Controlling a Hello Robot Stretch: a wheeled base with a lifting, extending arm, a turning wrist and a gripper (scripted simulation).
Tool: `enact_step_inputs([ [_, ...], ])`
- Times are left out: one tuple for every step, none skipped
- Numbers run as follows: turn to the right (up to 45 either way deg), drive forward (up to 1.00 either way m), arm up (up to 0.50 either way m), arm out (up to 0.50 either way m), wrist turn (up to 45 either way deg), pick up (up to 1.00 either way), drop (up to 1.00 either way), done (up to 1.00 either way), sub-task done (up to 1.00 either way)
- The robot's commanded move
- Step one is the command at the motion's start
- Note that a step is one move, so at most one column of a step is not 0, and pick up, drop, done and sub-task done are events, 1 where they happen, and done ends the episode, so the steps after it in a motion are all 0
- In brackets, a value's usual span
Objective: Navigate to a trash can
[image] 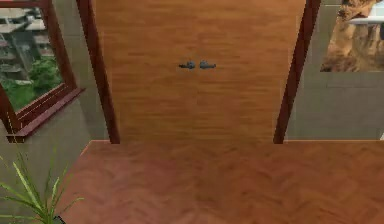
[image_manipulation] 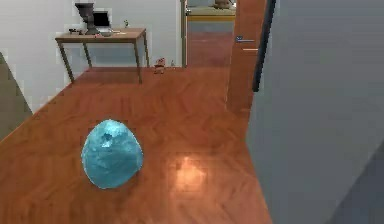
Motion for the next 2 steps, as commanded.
enact_step_inputs([
  [27.0,0.0,0.0,0.0,0.0,0.0,0.0,0.0,0.0],
  [0.0,1.0,0.0,0.0,0.0,0.0,0.0,0.0,0.0],
])
